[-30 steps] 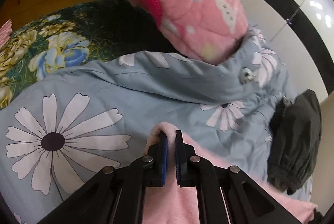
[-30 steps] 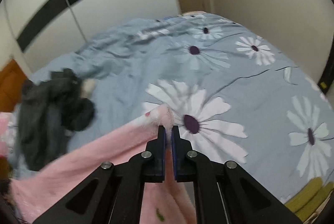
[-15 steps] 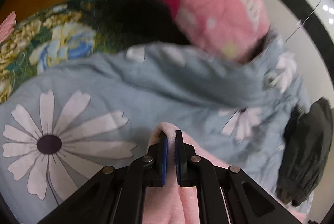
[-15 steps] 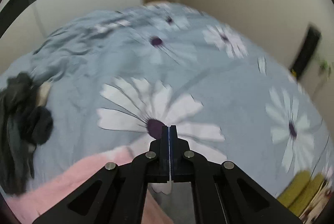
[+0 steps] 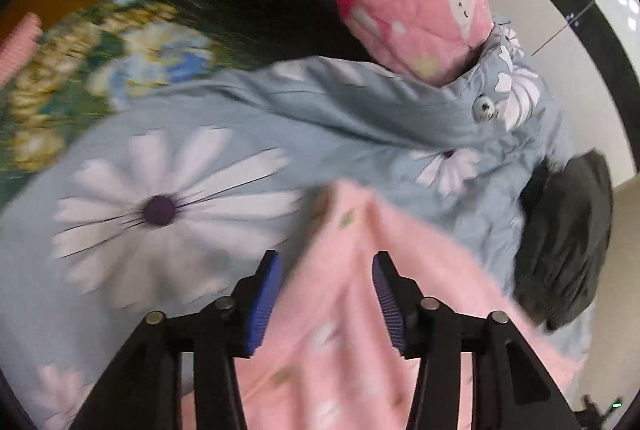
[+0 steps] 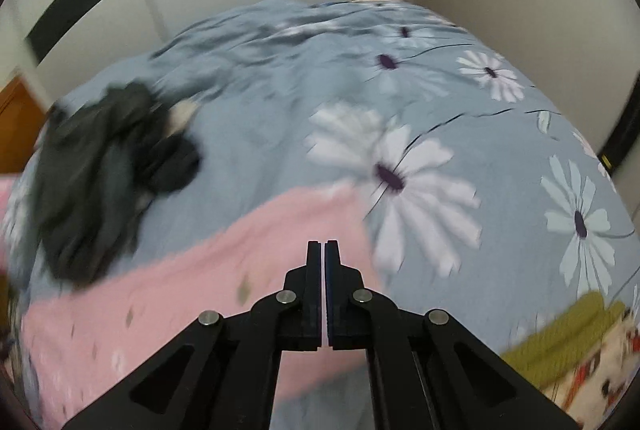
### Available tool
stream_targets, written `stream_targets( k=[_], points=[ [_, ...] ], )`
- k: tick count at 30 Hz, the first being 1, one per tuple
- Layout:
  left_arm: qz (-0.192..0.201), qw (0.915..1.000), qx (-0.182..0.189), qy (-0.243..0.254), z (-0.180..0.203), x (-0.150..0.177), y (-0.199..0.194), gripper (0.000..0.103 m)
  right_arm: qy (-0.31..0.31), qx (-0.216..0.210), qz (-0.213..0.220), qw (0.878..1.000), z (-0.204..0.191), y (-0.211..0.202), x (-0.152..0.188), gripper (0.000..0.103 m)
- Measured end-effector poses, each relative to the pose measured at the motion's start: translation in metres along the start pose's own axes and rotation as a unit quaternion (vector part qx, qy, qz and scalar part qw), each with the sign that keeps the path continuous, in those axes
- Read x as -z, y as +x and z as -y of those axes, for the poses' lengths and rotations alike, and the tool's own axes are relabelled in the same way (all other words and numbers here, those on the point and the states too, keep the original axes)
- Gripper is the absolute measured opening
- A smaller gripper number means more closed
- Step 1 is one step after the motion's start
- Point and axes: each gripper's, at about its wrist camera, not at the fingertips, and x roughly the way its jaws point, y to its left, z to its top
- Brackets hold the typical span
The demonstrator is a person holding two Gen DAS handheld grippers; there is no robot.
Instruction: Fold clothes
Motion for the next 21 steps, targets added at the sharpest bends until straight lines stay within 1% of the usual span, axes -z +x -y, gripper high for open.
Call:
stream_targets(
  k=[2,3,4,6,7,9,10,12,13,14,15,16,19,21],
  points=[
    [0.006,0.9995,-0.031,0.000,-0.023,0.028,-0.021,0.058,-0.017,-0.009,-0.019,1.000,-0.009,-0.018,0.036,0.007],
    [0.007,0.9989,-0.046,-0.005,-0.036,0.042,-0.029,0.058,-0.023,-0.010,-0.029,0.999,-0.011,-0.025,0.054,0.013],
    [0.001,0.9984,-0.054,-0.019,-0.051,0.057,-0.031,0.058,-0.024,-0.010,-0.039,0.999,-0.011,-0.033,0.071,0.018],
    [-0.021,0.9958,-0.070,-0.055,-0.084,0.086,-0.031,0.058,-0.006,-0.008,-0.057,0.998,-0.002,-0.048,0.102,0.019],
    [-0.032,0.9947,-0.057,-0.079,-0.096,0.099,-0.028,0.058,0.006,-0.007,-0.065,0.998,0.003,-0.056,0.118,0.020],
    [-0.053,0.9901,-0.029,-0.127,-0.121,0.123,-0.021,0.058,0.054,-0.014,-0.079,0.995,0.020,-0.072,0.146,0.021],
    [-0.056,0.9880,-0.009,-0.144,-0.130,0.134,-0.019,0.056,0.078,-0.017,-0.086,0.993,0.029,-0.080,0.159,0.023],
    [-0.059,0.9866,0.014,-0.151,-0.136,0.143,-0.015,0.055,0.118,-0.015,-0.091,0.989,0.047,-0.095,0.184,0.026],
    [-0.058,0.9859,0.021,-0.156,-0.138,0.146,-0.014,0.043,0.135,-0.012,-0.093,0.986,0.056,-0.101,0.196,0.027],
    [-0.056,0.9850,0.028,-0.161,-0.139,0.149,-0.012,0.033,0.152,-0.009,-0.096,0.984,0.064,-0.107,0.208,0.027],
    [-0.056,0.9841,0.031,-0.166,-0.139,0.151,-0.012,0.013,0.171,-0.007,-0.099,0.980,0.073,-0.112,0.221,0.028],
    [-0.056,0.9830,0.035,-0.171,-0.139,0.154,-0.012,0.010,0.192,-0.005,-0.102,0.976,0.082,-0.117,0.235,0.028],
    [-0.033,0.9811,0.048,-0.185,-0.139,0.155,-0.023,0.009,0.248,-0.006,-0.113,0.962,0.103,-0.121,0.271,0.029],
    [-0.032,0.9801,0.051,-0.189,-0.141,0.155,-0.028,0.009,0.279,-0.010,-0.122,0.953,0.113,-0.116,0.290,0.029]
  ],
)
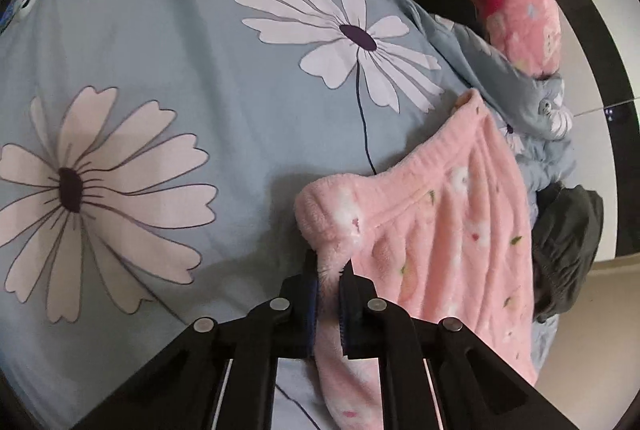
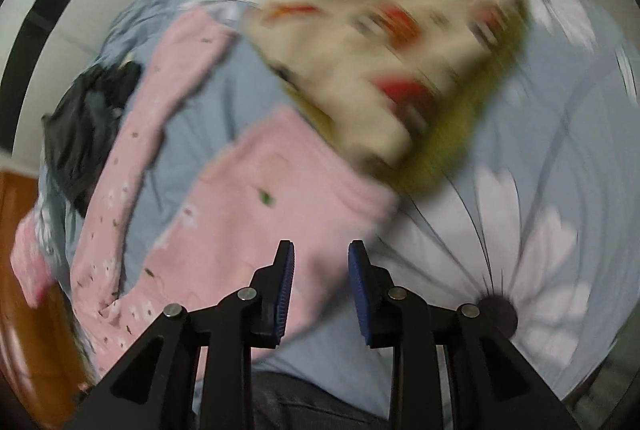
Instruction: Fold clothes
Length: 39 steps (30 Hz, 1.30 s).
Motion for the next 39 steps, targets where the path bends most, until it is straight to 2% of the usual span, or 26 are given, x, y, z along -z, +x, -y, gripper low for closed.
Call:
stream_targets(
  k=[2,6,11,12,13,14,15,19,22,23,25,27,32,36,38,39],
  points=[
    [0.001,1.0000,0.002,0.000,0.000,-0.001,-0.006,0.009,0.031,-0.012,-0.005,0.999,0.016,0.009,0.006,0.029],
    [0.000,0.9997,0.016,-0.018,-0.006,-0.002,-0.014,0.009,0.096,-0.062,0.000,0.993,0.035,0.021,0.006,0.032],
    [0.003,0.9986,0.038,-0.038,-0.004,0.000,-0.017,0.009,0.119,-0.101,0.002,0.988,0.027,0.030,0.001,0.034],
    [0.004,0.9984,0.041,-0.039,-0.003,0.001,-0.018,0.009,0.119,-0.106,0.002,0.987,0.024,0.031,0.000,0.030],
    [0.007,0.9982,0.046,-0.038,-0.002,0.002,-0.022,0.008,0.120,-0.111,0.001,0.987,0.020,0.032,-0.001,0.012],
    [0.009,0.9979,0.053,-0.037,0.000,0.003,-0.026,0.008,0.121,-0.116,0.001,0.986,0.016,0.034,-0.002,0.004],
    [0.014,0.9973,0.061,-0.037,0.002,0.003,-0.032,0.008,0.118,-0.121,0.004,0.986,0.011,0.031,-0.004,0.003],
    [0.040,0.9923,0.114,-0.028,0.022,-0.008,-0.063,0.007,0.077,-0.168,0.074,0.980,-0.016,-0.024,-0.027,0.000],
    [0.061,0.9852,0.160,-0.011,0.034,-0.014,-0.091,0.007,0.054,-0.212,0.149,0.964,-0.025,-0.084,-0.042,0.000],
    [0.068,0.9821,0.175,-0.005,0.037,-0.016,-0.101,0.007,0.044,-0.218,0.166,0.961,-0.026,-0.099,-0.045,0.000],
    [0.067,0.9821,0.176,0.006,0.034,-0.014,-0.105,0.007,0.023,-0.212,0.182,0.960,-0.024,-0.118,-0.047,0.000],
    [0.062,0.9872,0.147,0.014,0.024,-0.010,-0.098,0.007,0.006,-0.181,0.166,0.969,-0.023,-0.110,-0.042,0.000],
    [0.032,0.9874,0.136,-0.073,-0.029,0.001,-0.067,0.007,0.026,-0.160,0.087,0.983,-0.004,-0.053,-0.018,0.001],
    [0.025,0.9871,0.131,-0.089,-0.043,0.007,-0.063,0.007,0.039,-0.134,0.041,0.989,-0.003,-0.013,-0.009,0.003],
    [0.023,0.9872,0.131,-0.088,-0.044,0.007,-0.063,0.007,0.048,-0.117,0.033,0.991,-0.001,-0.002,-0.005,0.018],
    [0.022,0.9874,0.131,-0.085,-0.043,0.006,-0.064,0.007,0.052,-0.114,0.029,0.992,0.000,0.003,-0.003,0.041]
  ],
)
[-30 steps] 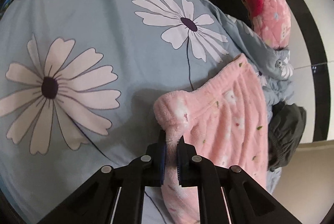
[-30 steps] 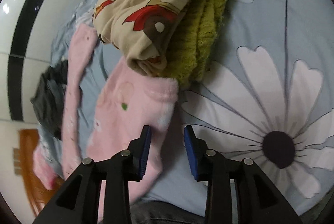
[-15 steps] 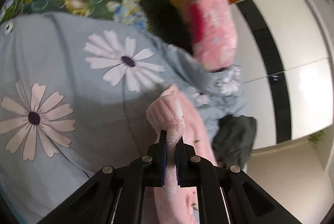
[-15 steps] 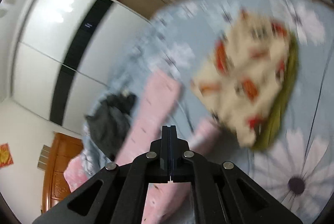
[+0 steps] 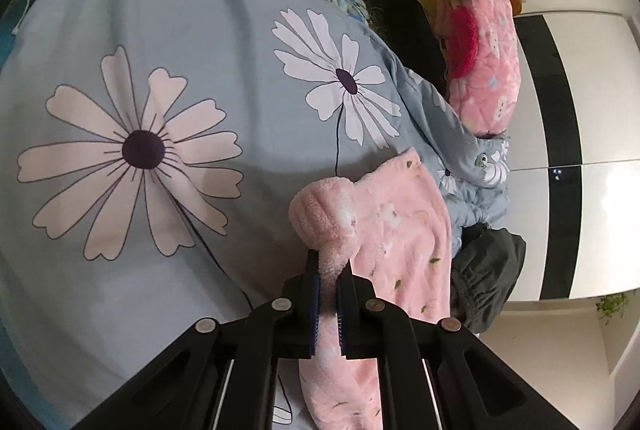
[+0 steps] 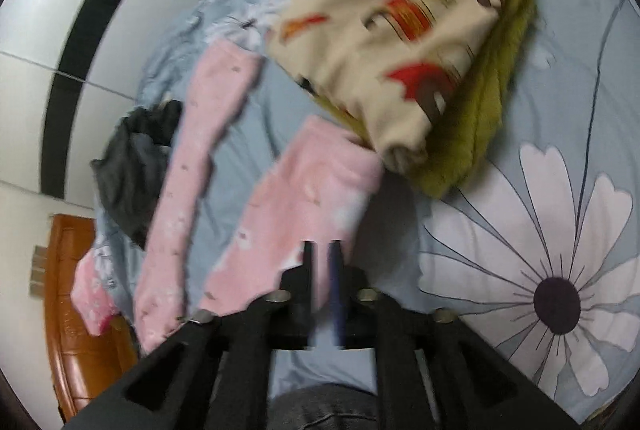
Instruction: Fold clothes
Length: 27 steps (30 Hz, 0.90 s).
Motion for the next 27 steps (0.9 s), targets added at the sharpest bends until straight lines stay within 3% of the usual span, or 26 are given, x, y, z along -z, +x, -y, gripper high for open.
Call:
stream_targets(
  k=[1,6,8,10,14,18,20,22,24,27],
  points=[
    [-0.001,1.0000,-0.001,0.004,0.002,-0.001,0.000,0.007,0.005,-0.001,-0.004,1.000,0.004,0.002,0.003,0.050],
    [-0.004,0.9998,-0.010,0.016,0.013,0.000,0.003,0.007,0.029,0.000,-0.010,1.000,0.013,0.020,0.007,0.050],
    [-0.006,0.9998,-0.009,0.016,0.016,0.002,0.004,0.007,0.050,-0.002,-0.011,0.999,0.015,0.027,0.006,0.040],
    [-0.006,0.9998,-0.011,0.017,0.020,0.004,0.005,0.007,0.062,-0.006,-0.011,0.998,0.012,0.032,0.004,0.004],
    [0.008,0.9998,-0.003,0.017,0.027,0.003,-0.004,0.007,0.038,-0.034,0.016,0.999,-0.013,0.014,-0.007,0.003],
    [0.025,0.9976,0.047,0.043,0.053,-0.004,-0.026,0.007,-0.005,-0.110,0.079,0.991,-0.042,-0.050,-0.025,0.003],
    [0.030,0.9951,0.069,0.064,0.066,-0.006,-0.038,0.007,-0.028,-0.128,0.106,0.986,-0.049,-0.075,-0.025,0.003],
    [0.036,0.9939,0.072,0.076,0.066,-0.004,-0.045,0.007,-0.040,-0.103,0.107,0.988,-0.040,-0.079,-0.021,0.003],
    [0.032,0.9957,0.040,0.076,0.049,-0.003,-0.042,0.007,-0.038,-0.072,0.095,0.992,-0.024,-0.074,-0.015,0.003],
    [0.005,0.9998,0.001,0.022,0.006,0.001,-0.028,0.007,0.008,-0.039,0.057,0.998,0.010,-0.052,-0.006,0.003]
  ],
)
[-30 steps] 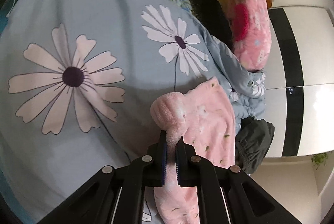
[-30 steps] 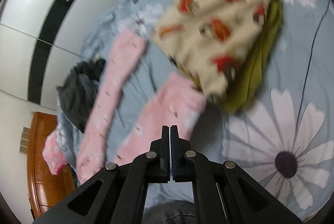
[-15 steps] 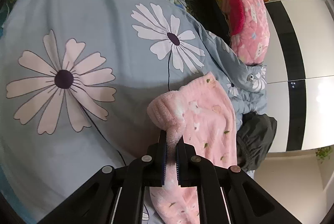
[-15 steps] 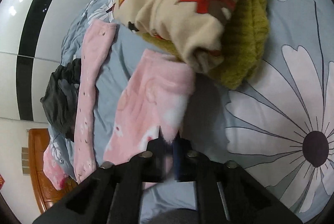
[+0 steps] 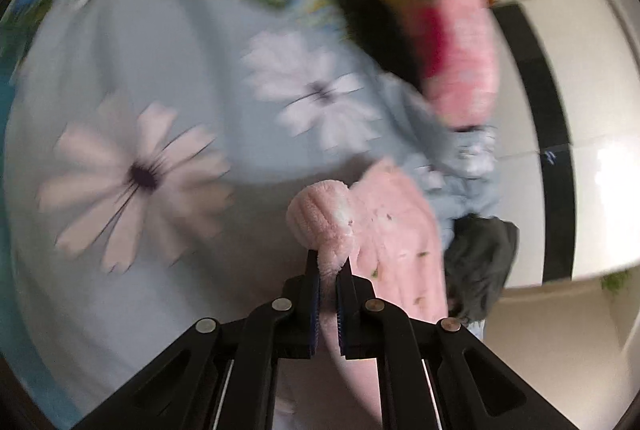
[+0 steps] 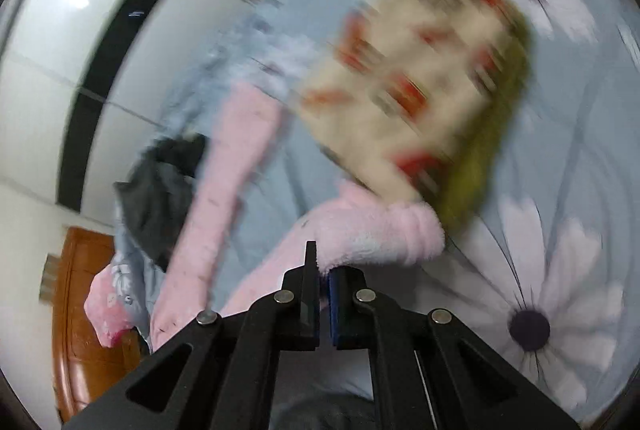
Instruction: Fold clothes
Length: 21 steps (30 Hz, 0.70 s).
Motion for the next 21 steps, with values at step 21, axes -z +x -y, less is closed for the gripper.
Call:
stream_targets(
  k=[21],
  points=[
    [-0.003,0.9977,0.066,-0.011,0.108,-0.034,0.031,0.007,-0.058,-0.037,0.026,0.997,-0.157,0.045,-0.094,0.003]
  ],
)
